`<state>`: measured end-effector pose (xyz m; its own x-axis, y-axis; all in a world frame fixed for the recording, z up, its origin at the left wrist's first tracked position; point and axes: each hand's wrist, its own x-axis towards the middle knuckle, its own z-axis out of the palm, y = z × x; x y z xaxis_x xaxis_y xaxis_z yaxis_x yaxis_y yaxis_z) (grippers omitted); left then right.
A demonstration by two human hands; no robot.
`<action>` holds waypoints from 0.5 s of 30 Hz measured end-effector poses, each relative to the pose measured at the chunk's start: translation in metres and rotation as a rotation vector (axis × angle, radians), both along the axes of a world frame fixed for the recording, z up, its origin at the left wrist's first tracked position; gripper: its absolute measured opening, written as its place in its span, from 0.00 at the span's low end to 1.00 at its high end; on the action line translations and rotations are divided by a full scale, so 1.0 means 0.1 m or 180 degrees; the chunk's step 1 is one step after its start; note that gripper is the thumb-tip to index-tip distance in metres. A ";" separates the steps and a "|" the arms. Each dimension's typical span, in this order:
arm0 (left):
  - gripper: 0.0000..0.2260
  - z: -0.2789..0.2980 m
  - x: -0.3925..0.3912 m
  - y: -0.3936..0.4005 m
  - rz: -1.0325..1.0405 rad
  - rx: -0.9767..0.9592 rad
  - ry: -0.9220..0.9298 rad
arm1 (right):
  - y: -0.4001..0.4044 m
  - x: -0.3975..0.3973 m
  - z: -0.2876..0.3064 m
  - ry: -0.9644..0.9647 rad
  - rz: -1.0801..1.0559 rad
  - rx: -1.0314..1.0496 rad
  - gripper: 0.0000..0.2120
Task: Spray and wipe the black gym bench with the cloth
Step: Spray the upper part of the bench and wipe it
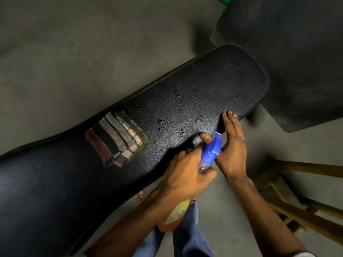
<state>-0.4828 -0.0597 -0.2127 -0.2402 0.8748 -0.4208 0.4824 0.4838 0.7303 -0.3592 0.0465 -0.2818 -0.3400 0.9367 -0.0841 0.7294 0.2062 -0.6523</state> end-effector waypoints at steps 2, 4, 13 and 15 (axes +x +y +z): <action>0.16 -0.02 -0.03 -0.12 0.0060 -0.0074 0.0040 | -0.02 -0.01 0.00 -0.0034 -0.0030 0.0022 0.42; 0.18 0.00 -0.08 -0.25 0.0139 -0.0135 0.0050 | -0.07 -0.08 0.05 -0.0001 -0.0053 0.0143 0.39; 0.30 0.32 -0.73 -0.97 0.1791 0.0514 0.0227 | -0.76 -1.00 0.27 0.0761 0.0731 0.0276 0.21; 0.32 0.42 -0.92 -1.13 0.2129 0.0652 0.0287 | -0.93 -1.25 0.30 0.0799 0.0994 0.0255 0.19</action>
